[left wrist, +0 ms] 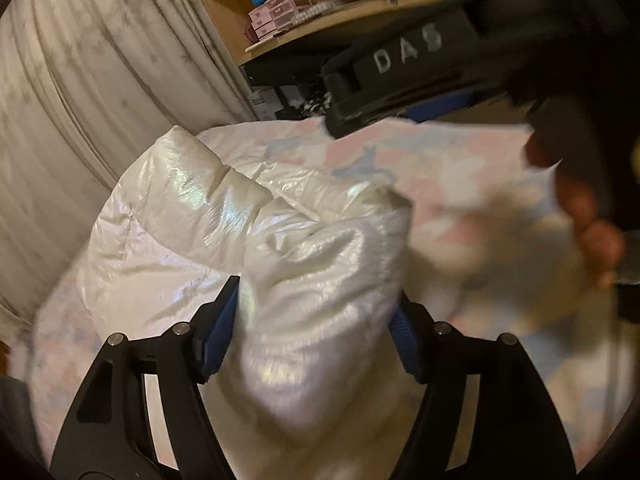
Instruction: Fold large clothes
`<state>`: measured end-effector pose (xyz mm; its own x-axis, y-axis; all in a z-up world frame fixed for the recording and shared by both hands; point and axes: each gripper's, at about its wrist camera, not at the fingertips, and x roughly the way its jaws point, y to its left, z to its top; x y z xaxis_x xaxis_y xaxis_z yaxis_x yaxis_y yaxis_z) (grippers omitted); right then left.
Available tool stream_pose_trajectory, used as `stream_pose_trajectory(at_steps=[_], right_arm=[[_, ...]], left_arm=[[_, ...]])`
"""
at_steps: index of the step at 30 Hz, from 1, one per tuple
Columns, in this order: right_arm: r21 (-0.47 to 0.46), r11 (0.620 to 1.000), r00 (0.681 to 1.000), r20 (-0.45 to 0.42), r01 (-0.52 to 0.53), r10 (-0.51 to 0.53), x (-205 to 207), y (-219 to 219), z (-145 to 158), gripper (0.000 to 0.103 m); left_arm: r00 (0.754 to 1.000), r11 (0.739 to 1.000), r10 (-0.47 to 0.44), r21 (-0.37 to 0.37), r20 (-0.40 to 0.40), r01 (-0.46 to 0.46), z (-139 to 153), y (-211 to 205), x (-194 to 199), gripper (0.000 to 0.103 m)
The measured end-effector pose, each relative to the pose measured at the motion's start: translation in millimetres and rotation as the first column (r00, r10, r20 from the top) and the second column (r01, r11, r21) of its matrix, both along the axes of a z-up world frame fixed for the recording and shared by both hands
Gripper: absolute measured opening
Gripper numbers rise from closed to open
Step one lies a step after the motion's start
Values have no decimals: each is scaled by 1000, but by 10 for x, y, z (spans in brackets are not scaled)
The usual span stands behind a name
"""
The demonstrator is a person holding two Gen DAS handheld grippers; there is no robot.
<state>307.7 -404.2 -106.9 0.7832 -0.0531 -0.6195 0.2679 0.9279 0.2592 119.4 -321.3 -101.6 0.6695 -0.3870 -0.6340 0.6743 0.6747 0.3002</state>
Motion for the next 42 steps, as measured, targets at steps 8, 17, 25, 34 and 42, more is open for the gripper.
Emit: stream_pose_trajectory(at_steps=[8,17,25,34,42], right_arm=[[14,984,984,5,-180,180,263,428,354,89],[85,942,925,-177,-325,335,1158,718,-3,91],[136,903,895,-141,-407,424,1315,745,-208,23],[92,972,966,-123,-218,229,594,357,-309,19],[141,971,966,-147,-192,212,717,303,-706,22]], left_arm=[[976,955,83,-265,-201,-136,744,948,361,66],[806,790,392,-286,-444,-542,346,2155,1457,66],[764,775,372,-278,-527,-568,-46,2160,1961,67],[863,883,341,-187,-372,-430,36,1386,1797,68],[872,888,389,-133,-299,-441,-205,1243,1797,72]])
